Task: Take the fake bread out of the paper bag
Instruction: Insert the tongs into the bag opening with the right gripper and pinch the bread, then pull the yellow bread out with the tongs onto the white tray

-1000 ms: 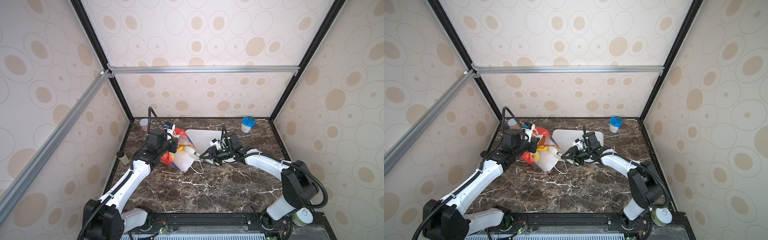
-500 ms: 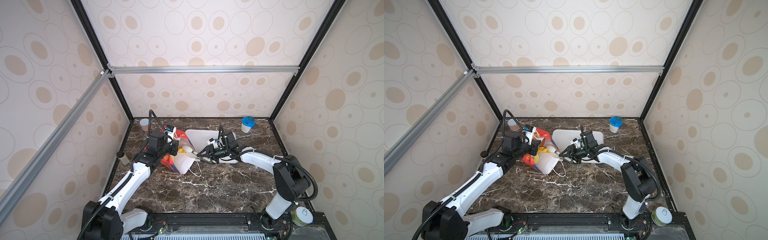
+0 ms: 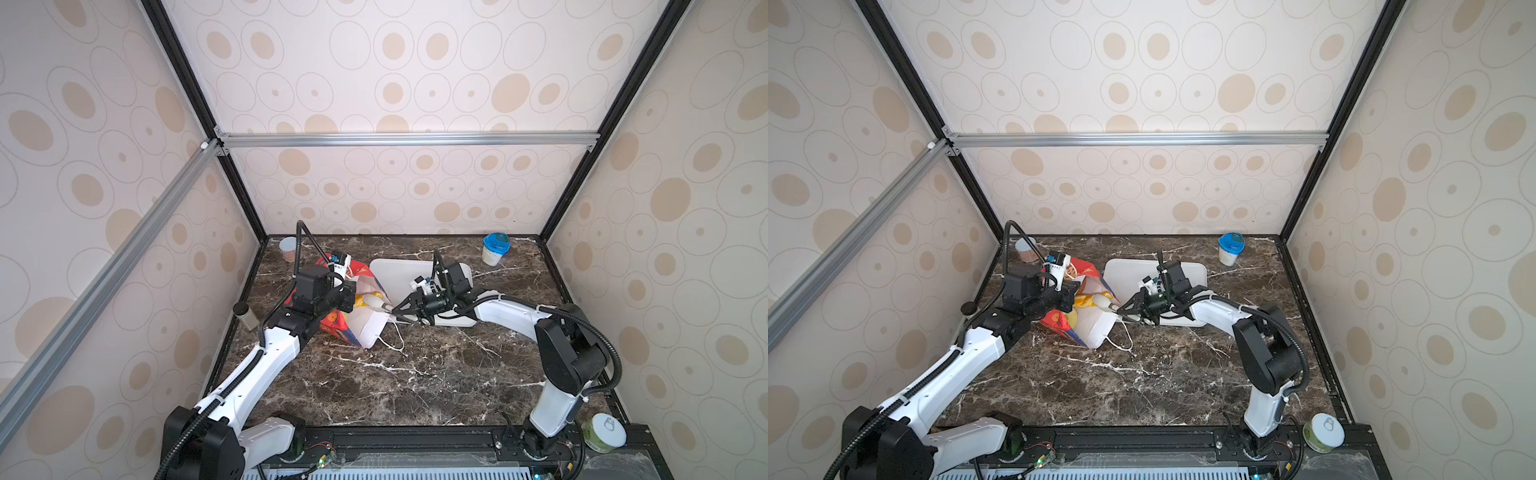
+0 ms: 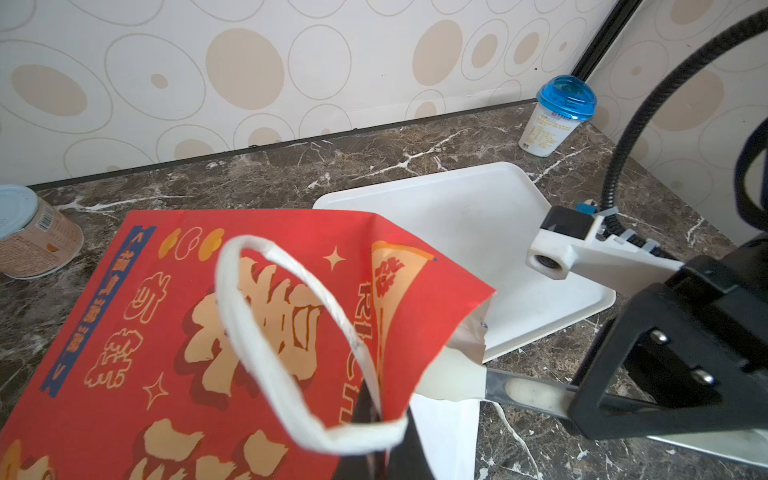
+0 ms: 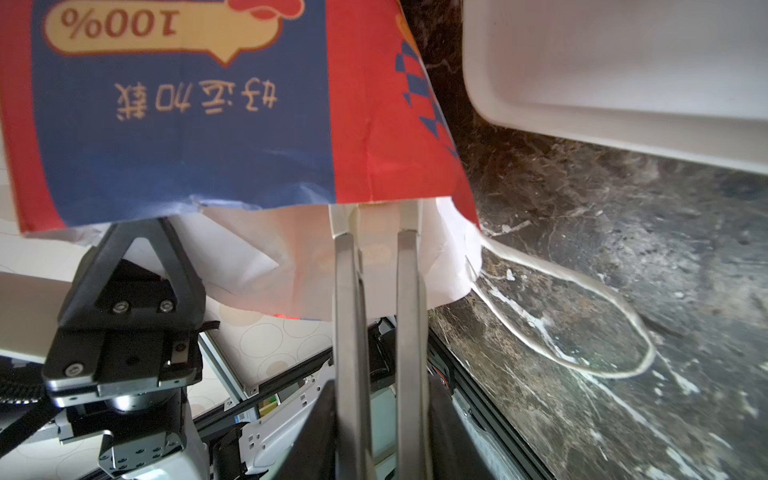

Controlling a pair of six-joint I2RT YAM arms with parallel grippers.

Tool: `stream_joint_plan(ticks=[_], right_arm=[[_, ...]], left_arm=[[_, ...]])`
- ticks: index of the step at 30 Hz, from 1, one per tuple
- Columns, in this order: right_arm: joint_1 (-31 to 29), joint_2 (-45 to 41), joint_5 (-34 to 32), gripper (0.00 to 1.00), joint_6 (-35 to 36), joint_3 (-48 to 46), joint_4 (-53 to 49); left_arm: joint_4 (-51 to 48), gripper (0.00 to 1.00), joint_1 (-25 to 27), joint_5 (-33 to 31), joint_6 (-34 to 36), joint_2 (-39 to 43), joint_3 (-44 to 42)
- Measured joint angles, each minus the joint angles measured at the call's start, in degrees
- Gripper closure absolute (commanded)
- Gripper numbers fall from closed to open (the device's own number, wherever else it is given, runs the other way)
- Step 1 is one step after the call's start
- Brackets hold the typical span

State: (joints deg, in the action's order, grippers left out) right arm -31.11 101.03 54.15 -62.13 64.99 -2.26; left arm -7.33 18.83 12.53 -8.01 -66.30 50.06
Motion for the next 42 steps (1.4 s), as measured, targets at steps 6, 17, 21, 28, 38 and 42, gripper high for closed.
stream_joint_plan(ticks=[6,17,21,28,38,42], right_arm=[[-0.37,-4.57,-0.87,1.0,3.72,0.0,-6.03],[-0.44,-14.27,-2.1,1.0,10.19,-0.04,-14.64],[-0.42,-15.91,-3.61,1.0,12.96,-0.04,-18.08],[0.26,-21.42,-5.4,1.0,16.65,-0.04,-22.67],[10.93,-32.57,-2.97,1.0,19.63,-0.55,-28.39],[16.5,-36.57,-1.36,1.0,19.56,-3.1,-28.65]], left_arm=[[1.55,1.0,0.31,-3.02,-2.36,-2.64,0.44],[2.54,1.0,0.5,-10.4,-6.21,-7.23,4.09],[2.19,1.0,0.48,-12.02,-7.02,-8.7,5.11],[1.11,1.0,0.28,-15.61,-7.74,-11.65,8.22],[0.79,1.0,-1.46,-17.2,-7.72,-14.8,11.45],[0.37,1.0,-2.82,-17.18,-7.65,-14.86,11.65]])
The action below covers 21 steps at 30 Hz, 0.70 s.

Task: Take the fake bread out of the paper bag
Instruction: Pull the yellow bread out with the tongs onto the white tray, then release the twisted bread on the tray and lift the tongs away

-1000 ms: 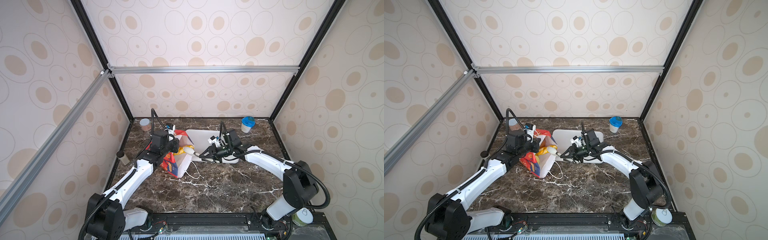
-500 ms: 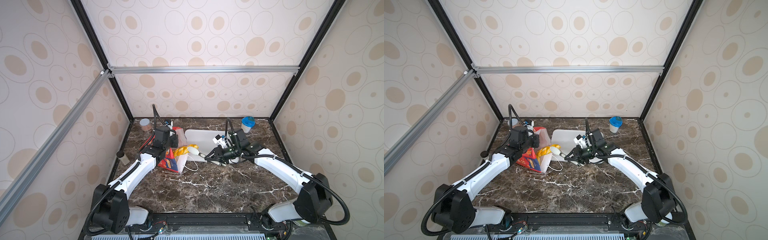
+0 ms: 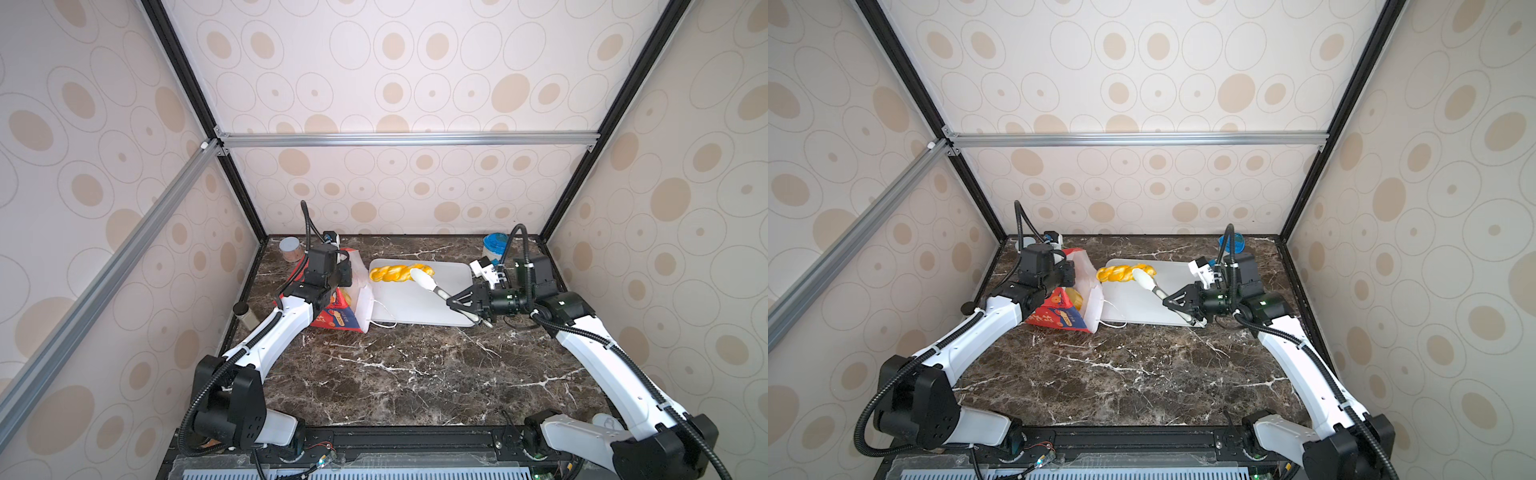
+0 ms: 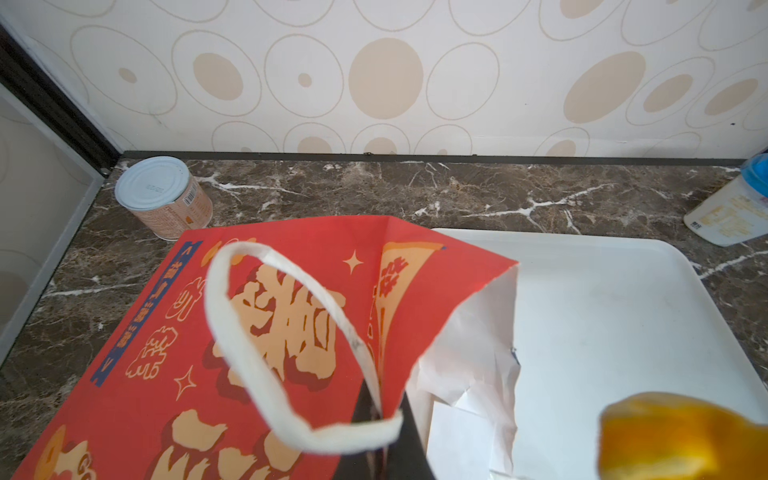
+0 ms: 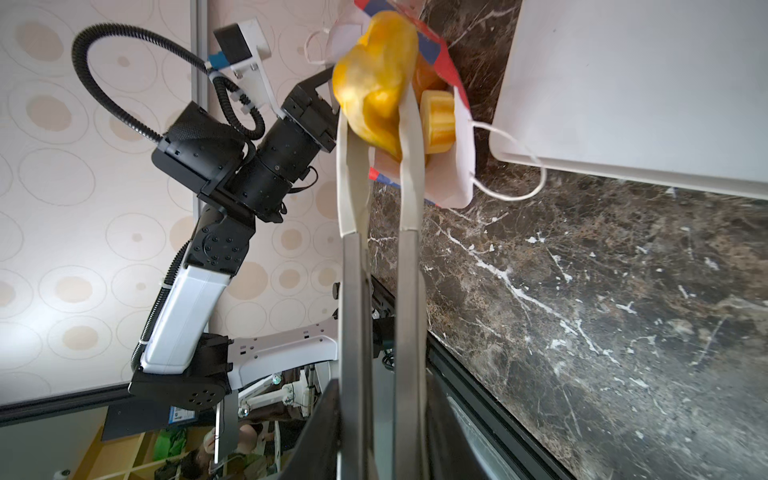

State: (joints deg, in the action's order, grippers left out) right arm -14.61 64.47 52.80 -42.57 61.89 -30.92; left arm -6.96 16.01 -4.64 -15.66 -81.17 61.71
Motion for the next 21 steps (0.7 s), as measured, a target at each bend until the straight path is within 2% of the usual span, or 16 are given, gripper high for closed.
stream_joint_plan(ticks=[4,8,13,21], right_arm=[[5.2,-1.42,0.98,1.0,0.0,-1.86,0.24],[6.71,1.51,1.62,1.0,-0.02,-3.13,2.86],[6.71,12.66,3.98,1.0,-0.5,-3.74,10.91],[6.71,29.22,7.08,1.0,-3.74,-3.37,25.11]], left_arm=[[-0.7,1.0,-1.38,0.02,0.28,0.35,0.02],[-1.62,1.0,-2.23,0.42,1.09,3.1,-1.29],[-2.62,1.0,-2.51,1.92,2.05,8.94,-4.24],[-3.63,1.0,-2.51,5.42,2.84,13.81,-7.19]])
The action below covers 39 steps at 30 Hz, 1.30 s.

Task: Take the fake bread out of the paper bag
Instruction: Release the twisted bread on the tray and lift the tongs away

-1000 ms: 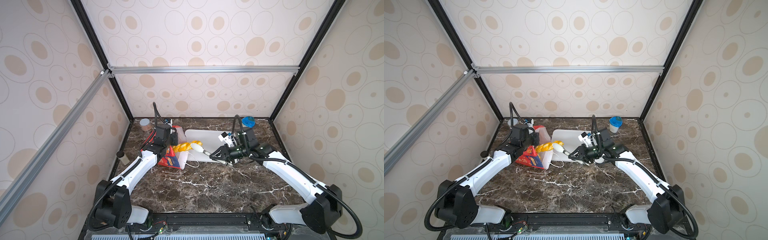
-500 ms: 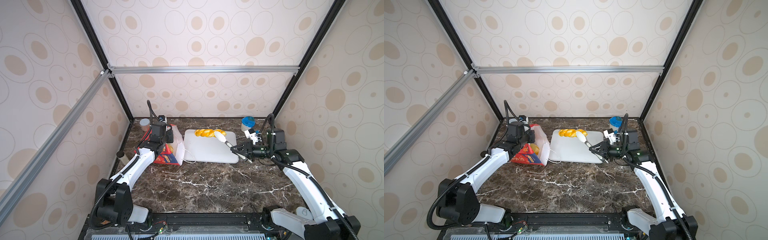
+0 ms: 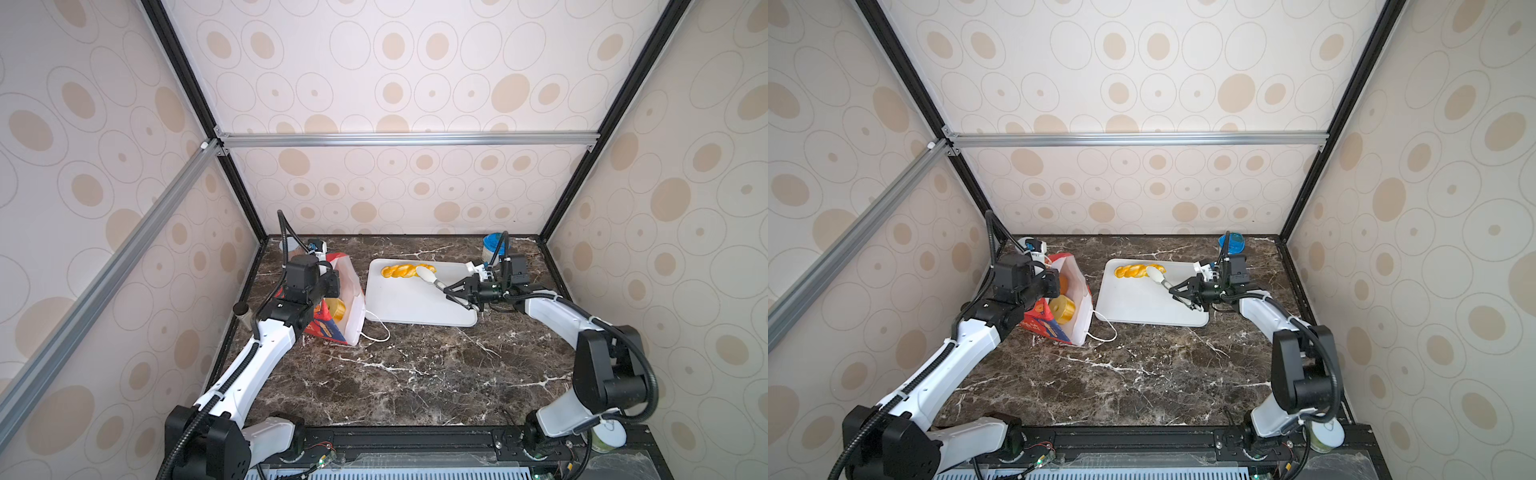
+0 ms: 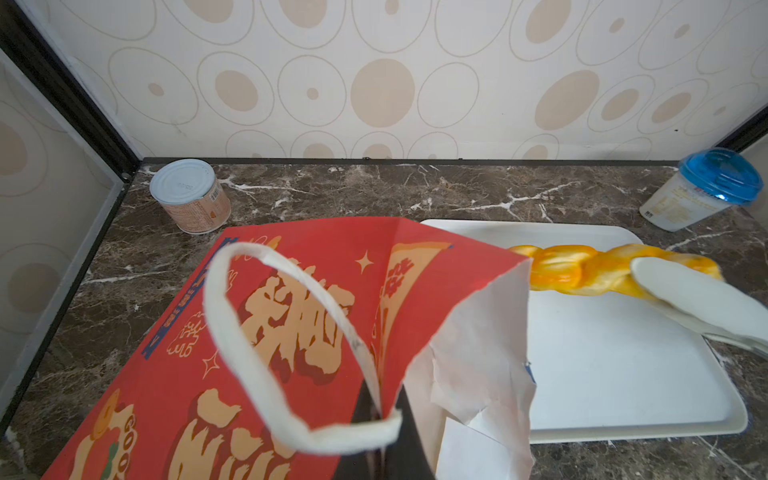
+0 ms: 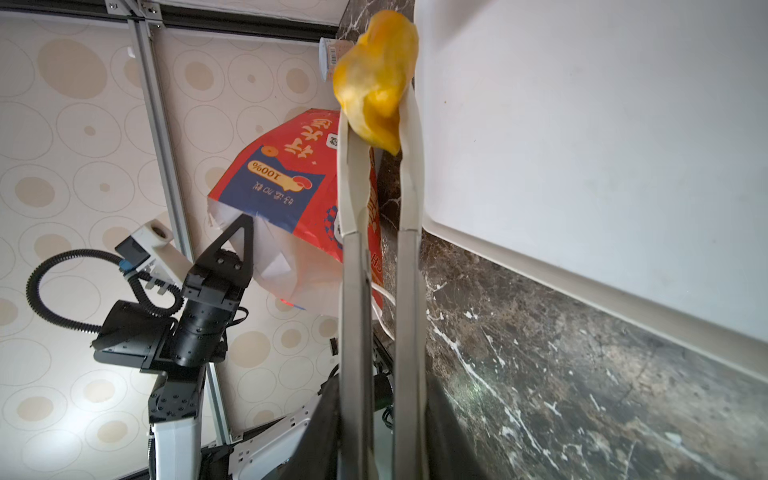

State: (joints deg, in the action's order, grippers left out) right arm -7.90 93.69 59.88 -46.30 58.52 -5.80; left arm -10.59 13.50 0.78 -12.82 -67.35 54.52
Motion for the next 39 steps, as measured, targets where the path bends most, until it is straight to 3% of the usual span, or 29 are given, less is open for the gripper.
stream_joint_plan(ticks=[8,13,17,29,39], right_arm=[[0.09,10.34,1.77,0.98,-0.83,0.52,6.58],[0.74,12.74,2.12,0.66,-1.4,0.52,9.66],[1.53,12.72,2.1,0.52,-0.94,0.5,9.44],[4.48,4.46,0.42,0.49,3.91,-6.03,0.98],[4.28,-0.59,-6.75,0.49,13.38,-0.15,-13.88]], left_arm=[[-0.85,1.0,0.0,1.18,0.22,1.2,-0.63],[-0.87,1.0,0.0,1.73,0.28,1.14,-0.63],[-0.87,1.0,0.0,2.14,0.59,1.11,-0.63],[-1.11,1.0,0.0,4.17,1.75,0.74,-0.48],[-1.14,1.0,0.0,5.99,1.73,-0.26,-0.04]])
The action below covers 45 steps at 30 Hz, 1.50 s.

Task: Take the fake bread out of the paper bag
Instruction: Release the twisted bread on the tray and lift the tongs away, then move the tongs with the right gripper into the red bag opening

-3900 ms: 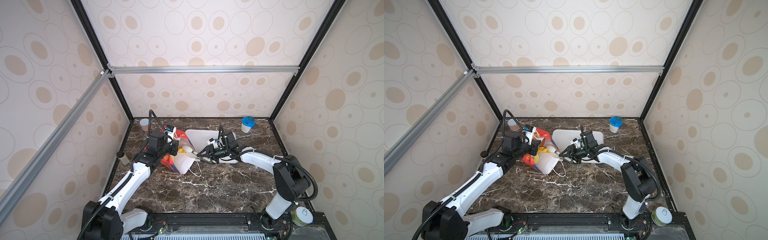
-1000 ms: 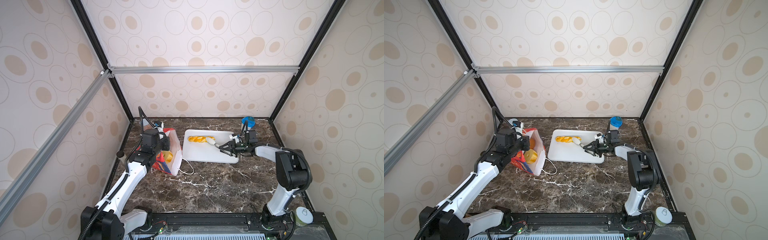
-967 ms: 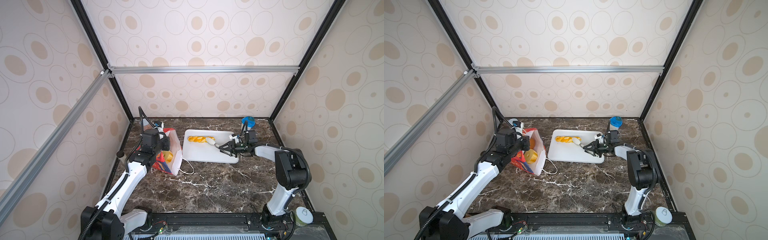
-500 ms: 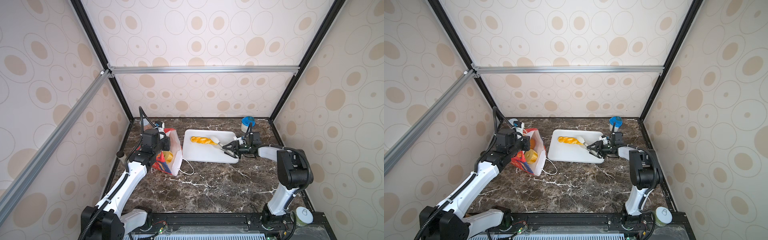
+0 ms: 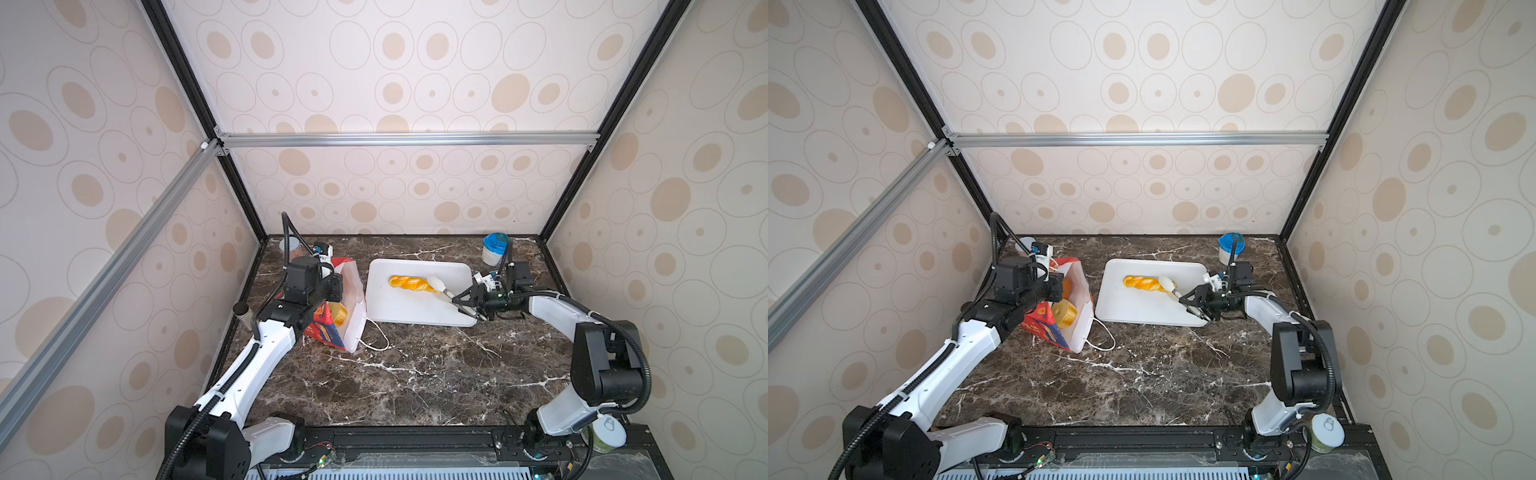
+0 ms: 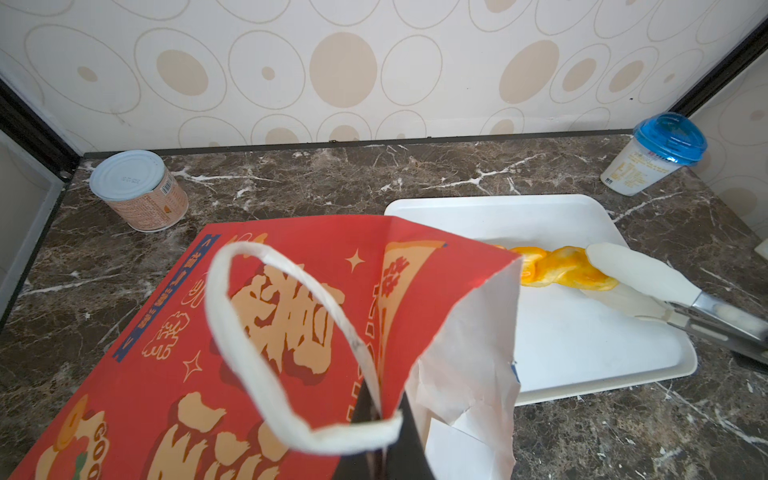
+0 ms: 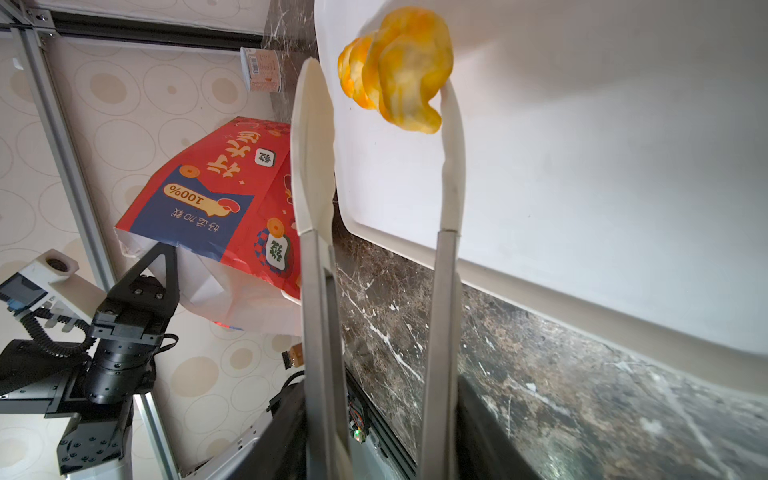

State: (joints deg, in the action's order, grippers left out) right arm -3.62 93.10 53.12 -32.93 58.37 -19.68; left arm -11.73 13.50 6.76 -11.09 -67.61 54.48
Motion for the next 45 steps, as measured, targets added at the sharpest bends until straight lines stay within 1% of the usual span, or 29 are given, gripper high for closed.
stream_joint_plan(ticks=[3,6,10,15,19,24,26,30,35,40,45], right_arm=[[-1.31,2.03,-2.34,0.49,2.27,4.76,-3.56],[-3.54,4.59,-3.91,0.48,3.87,8.46,-4.87],[-5.01,6.32,-7.08,0.48,5.49,9.2,-6.8],[-4.92,6.32,-11.8,0.48,8.26,9.2,-10.71],[-4.94,4.46,-15.13,0.48,10.08,8.81,-12.5],[-4.87,-1.42,-20.11,0.48,11.52,7.58,-14.67],[-4.72,-3.65,-20.81,0.48,11.8,7.56,-15.32],[-4.68,-6.88,-20.06,0.49,12.07,7.04,-16.5],[-6.08,-9.75,-14.56,0.49,11.21,6.03,-18.95],[-13.62,-16.76,-8.46,0.5,8.07,6.03,-21.2],[-22.91,-25.35,-3.61,0.5,1.42,5.73,-20.98]], left_arm=[[-0.31,1.0,0.0,0.0,0.0,1.38,0.0],[-0.46,1.0,0.0,-0.02,-0.02,3.67,-0.07],[-0.11,1.0,0.0,0.15,-0.33,6.84,-1.42],[0.09,1.0,0.02,0.87,-1.09,7.21,-2.62],[0.55,1.0,0.04,1.11,-1.14,6.69,-2.62],[0.46,1.0,0.04,1.57,-1.14,5.09,-2.6],[0.44,1.0,0.04,1.86,-1.14,4.57,-2.6],[0.22,1.0,0.04,2.47,-1.07,4.31,-2.6],[-1.7,1.0,0.07,4.87,0.28,4.02,-1.9],[-4.63,1.0,1.31,6.54,2.34,4.02,-1.53],[-6.62,1.0,3.87,6.4,3.04,4.0,-1.55]])
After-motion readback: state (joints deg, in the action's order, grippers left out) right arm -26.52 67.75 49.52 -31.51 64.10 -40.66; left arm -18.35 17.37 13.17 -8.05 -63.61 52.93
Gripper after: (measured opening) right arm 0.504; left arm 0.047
